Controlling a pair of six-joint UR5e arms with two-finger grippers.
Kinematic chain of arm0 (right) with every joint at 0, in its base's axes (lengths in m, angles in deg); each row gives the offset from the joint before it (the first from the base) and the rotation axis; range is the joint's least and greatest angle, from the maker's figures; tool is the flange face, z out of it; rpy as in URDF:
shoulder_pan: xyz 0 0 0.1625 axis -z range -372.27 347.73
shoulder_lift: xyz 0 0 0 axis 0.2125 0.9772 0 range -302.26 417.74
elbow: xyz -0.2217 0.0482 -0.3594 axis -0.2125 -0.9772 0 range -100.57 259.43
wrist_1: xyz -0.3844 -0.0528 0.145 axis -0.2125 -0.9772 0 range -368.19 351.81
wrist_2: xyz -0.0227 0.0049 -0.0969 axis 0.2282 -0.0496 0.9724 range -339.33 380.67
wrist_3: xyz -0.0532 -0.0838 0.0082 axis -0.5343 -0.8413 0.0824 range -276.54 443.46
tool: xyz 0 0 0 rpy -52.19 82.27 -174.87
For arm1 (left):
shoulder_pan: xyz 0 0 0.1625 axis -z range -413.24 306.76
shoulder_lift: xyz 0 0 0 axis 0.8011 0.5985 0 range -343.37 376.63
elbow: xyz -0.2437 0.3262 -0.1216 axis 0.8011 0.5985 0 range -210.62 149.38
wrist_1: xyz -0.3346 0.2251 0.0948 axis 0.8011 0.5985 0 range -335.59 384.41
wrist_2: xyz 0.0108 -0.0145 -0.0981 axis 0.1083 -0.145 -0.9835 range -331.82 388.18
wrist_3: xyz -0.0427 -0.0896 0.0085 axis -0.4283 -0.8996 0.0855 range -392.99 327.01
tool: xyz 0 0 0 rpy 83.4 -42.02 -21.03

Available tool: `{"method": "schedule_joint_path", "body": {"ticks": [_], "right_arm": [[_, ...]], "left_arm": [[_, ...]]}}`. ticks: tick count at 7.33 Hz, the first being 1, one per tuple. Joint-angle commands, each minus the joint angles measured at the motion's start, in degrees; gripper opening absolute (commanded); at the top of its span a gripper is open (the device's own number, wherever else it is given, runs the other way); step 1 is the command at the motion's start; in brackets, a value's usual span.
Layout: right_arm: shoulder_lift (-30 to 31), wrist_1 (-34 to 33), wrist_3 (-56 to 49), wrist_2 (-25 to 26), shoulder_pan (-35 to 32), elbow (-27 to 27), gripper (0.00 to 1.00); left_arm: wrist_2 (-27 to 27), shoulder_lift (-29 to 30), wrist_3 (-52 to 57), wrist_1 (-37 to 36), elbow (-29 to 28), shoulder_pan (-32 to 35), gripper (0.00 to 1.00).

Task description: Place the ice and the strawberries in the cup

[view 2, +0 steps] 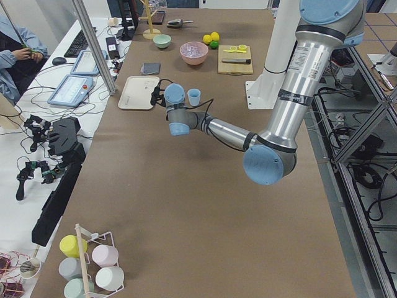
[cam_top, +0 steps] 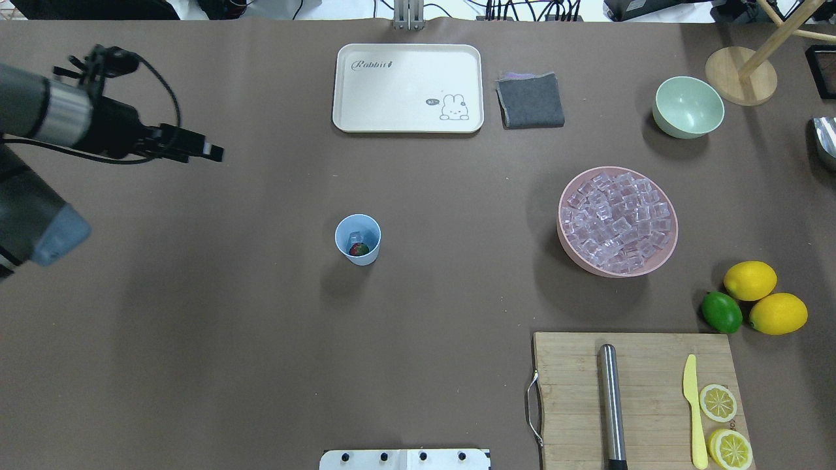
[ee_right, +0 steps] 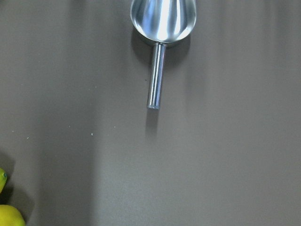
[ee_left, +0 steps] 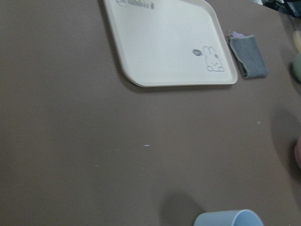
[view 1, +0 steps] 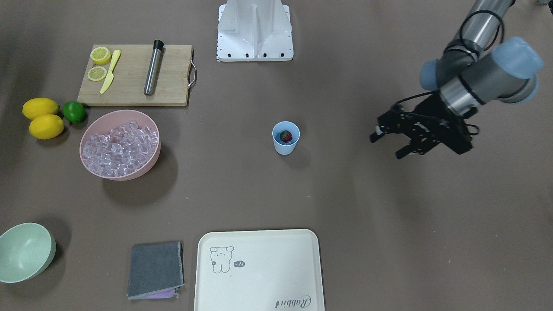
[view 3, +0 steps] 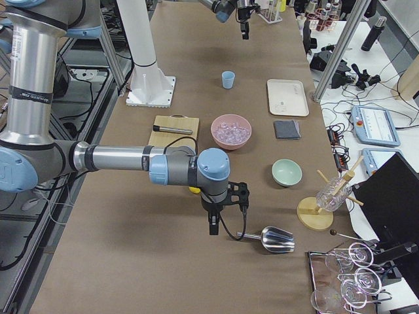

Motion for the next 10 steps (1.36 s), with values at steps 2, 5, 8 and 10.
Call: {"method": "schedule_joint_path", "body": {"ticks": [2,5,8,10], "right_arm": [[2.18,0.16,0.34,-2.53,-0.68,0.14,1.0],[2.36,0.16,0.08,-2.53,-0.68,0.05,1.0],[2.27,0.25,0.08,-2.53,-0.68,0.14,1.0],[2.18,0.25,0.17,-2.53,-0.68,0.06,1.0]], "left_arm": [[-6.76,-11.09,23.6,-7.57,-0.06,14.92,0.99],[-5.56,-18.06,34.7,-22.0,-3.39,24.41,0.98],[-3.36,-18.6,58.91,-38.61,-3.93,25.94,0.98],[-1.34,-18.07,65.75,-53.46,1.05,27.71,0.98]]}}
